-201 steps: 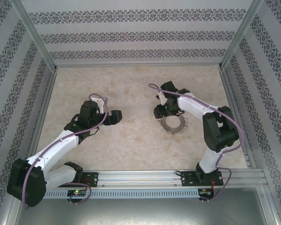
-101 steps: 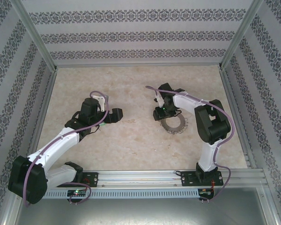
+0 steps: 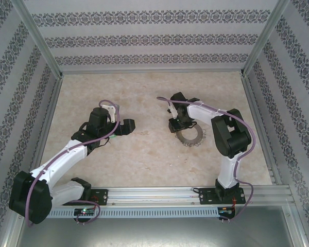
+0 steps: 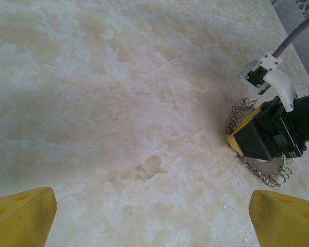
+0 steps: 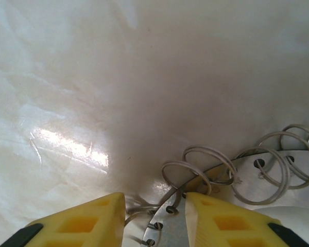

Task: Put the keys on the keyring

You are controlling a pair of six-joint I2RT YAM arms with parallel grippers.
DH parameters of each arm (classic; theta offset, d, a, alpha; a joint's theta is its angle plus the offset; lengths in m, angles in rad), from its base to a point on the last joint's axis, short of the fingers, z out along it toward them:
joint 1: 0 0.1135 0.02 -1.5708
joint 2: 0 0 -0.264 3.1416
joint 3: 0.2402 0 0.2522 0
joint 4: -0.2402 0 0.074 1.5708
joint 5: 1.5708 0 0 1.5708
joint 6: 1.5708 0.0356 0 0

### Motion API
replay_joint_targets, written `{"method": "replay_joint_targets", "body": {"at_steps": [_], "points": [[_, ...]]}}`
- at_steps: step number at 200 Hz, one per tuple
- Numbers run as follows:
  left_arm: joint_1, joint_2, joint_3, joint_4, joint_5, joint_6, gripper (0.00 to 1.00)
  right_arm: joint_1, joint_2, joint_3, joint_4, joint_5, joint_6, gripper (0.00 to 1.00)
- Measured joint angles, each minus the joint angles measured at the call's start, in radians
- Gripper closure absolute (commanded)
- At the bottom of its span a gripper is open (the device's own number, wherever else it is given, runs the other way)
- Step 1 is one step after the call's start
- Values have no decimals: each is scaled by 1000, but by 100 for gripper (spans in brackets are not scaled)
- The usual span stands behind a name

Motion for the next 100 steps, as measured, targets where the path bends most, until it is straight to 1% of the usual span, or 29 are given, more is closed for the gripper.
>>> {"method": "replay_joint_targets", "body": {"at_steps": [17,48,68,74,100], "points": [[0,0,0,0,0,1,3,0,0,1,0,12,-5,72],[0,0,0,-2,0,3,4,5,0,1,1,27,-7,74],[0,0,0,-6,-1,4,3,5,0,3,0,29,-11,82],[0,0,-1,-6,0,4,3,5,0,3,0,29,-10,83],[0,-2,-1,-8,0,4,3,5,-5,2,0,29,-10,81]]}}
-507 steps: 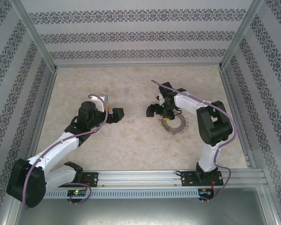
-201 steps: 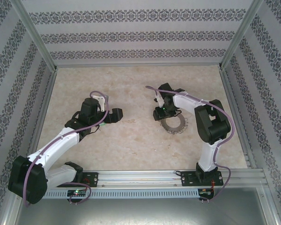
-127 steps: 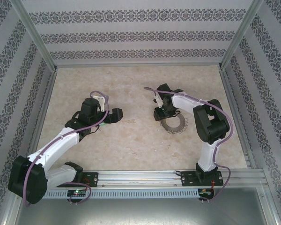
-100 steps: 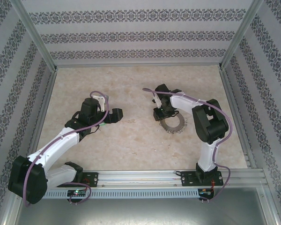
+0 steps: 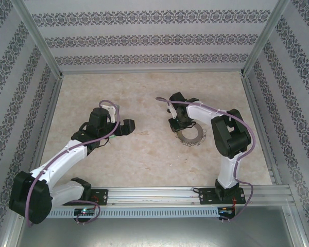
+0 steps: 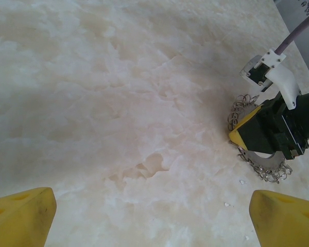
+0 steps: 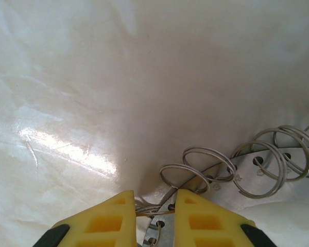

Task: Put the keys on the keyring

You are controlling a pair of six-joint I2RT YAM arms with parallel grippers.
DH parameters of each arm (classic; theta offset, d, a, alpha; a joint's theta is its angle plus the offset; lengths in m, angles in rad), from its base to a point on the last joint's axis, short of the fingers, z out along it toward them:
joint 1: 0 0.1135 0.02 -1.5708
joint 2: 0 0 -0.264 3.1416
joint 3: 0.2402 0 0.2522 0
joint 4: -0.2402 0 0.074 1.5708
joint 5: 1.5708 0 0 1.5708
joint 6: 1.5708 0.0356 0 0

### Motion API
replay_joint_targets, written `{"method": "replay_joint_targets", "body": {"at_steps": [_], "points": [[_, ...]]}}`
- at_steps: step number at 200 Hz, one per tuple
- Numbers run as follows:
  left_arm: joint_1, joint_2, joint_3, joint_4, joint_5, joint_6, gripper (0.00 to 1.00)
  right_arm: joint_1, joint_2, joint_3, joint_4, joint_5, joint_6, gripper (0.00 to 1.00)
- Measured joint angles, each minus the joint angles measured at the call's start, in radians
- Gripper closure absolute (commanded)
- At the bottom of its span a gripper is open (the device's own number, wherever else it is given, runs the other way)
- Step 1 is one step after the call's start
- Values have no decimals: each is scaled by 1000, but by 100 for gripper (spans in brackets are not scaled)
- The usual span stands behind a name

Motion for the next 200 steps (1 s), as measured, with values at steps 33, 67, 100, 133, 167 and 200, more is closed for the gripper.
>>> {"method": "replay_joint_targets", "body": {"at_steps": [33,67,100,133,167,200], "points": [[0,-6,0,-1,0,0,3,0,-11,-18,2,-8,-3,71],[0,-17,0,-7,0,3,3,0,-19,-35,2,-39,-5,69],[0,-30,-1,-11,-4,6,3,-9,-32,-51,4,-86,-16,72],[0,-31,-3,-12,-4,6,2,-28,-42,-57,4,-159,-36,69],[0,-33,-3,-13,-5,7,2,-47,-47,-57,0,-213,-71,66],[0,-34,-3,-17,-8,7,2,-58,-47,-57,-7,-245,-96,64]]}}
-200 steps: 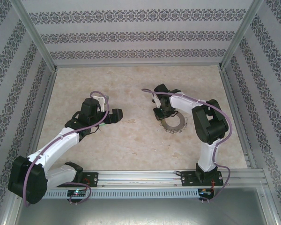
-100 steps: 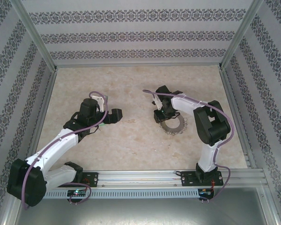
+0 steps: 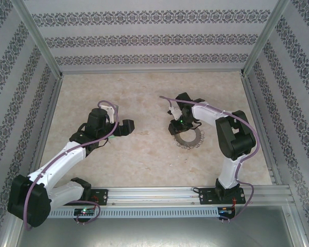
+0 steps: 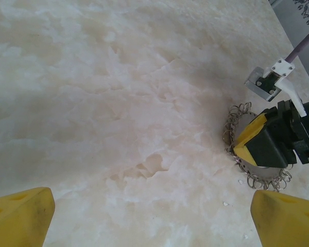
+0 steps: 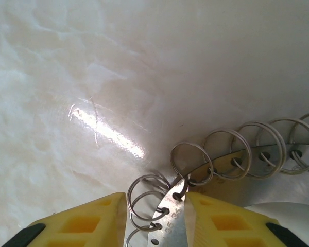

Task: Put the keys on the keyring

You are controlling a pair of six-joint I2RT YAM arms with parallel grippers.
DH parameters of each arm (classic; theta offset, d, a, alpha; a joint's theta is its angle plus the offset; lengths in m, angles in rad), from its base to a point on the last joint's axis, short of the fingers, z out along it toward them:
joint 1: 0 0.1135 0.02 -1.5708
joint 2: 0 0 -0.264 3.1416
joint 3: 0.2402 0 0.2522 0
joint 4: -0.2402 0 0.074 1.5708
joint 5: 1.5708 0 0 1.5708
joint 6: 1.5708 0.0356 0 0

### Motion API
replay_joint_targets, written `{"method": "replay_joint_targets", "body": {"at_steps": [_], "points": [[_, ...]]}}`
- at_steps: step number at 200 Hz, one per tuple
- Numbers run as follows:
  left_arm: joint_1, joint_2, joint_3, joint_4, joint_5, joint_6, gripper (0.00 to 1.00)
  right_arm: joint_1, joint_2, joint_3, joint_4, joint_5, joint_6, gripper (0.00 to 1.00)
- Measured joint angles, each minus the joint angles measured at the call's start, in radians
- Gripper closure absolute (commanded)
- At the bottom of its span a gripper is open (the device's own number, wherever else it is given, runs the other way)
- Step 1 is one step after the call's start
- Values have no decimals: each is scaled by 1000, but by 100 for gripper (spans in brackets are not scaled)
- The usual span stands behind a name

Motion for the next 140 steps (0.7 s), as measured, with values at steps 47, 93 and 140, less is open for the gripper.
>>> {"method": "replay_joint_targets", "body": {"at_steps": [47,93,140], "points": [[0,0,0,-2,0,0,2,-2,0,0,1,-8,-17,66],[0,0,0,-3,0,0,2,-2,1,0,1,11,-34,61],[0,0,0,-3,0,0,2,18,20,9,1,63,-39,58]]}}
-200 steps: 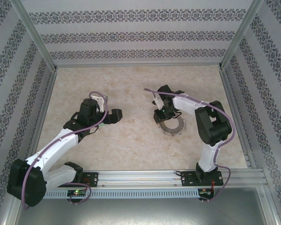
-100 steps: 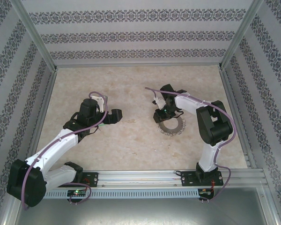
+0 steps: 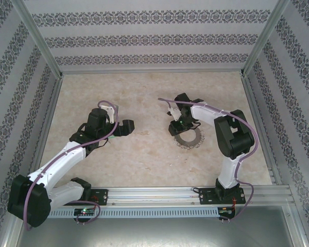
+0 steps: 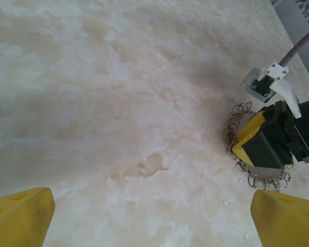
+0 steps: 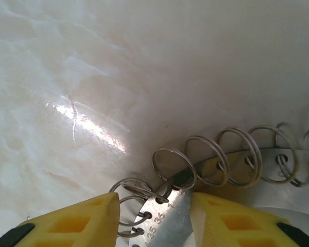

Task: Put the keys on the keyring

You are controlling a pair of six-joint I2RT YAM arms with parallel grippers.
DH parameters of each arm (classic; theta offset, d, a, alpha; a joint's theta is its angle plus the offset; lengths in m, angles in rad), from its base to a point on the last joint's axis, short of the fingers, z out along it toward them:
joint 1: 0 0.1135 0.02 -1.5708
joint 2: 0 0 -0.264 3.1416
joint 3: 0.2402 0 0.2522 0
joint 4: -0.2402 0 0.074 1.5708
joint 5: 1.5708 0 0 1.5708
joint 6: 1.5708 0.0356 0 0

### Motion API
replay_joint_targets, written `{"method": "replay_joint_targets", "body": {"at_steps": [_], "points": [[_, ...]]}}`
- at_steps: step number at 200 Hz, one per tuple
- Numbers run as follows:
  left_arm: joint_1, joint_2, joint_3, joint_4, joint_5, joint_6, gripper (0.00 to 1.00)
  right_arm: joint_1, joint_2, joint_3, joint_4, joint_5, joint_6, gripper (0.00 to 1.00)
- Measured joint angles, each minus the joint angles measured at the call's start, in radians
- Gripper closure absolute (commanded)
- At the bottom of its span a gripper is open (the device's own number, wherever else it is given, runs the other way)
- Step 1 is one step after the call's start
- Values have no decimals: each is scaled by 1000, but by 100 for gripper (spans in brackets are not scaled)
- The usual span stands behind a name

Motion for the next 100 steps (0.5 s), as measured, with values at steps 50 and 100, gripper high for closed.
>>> {"method": "replay_joint_targets", "body": {"at_steps": [50,100], "points": [[0,0,0,0,0,1,2,27,14,18,0,24,-9,68],[0,0,0,-11,-4,3,2,46,16,24,-1,56,-15,79]]}}
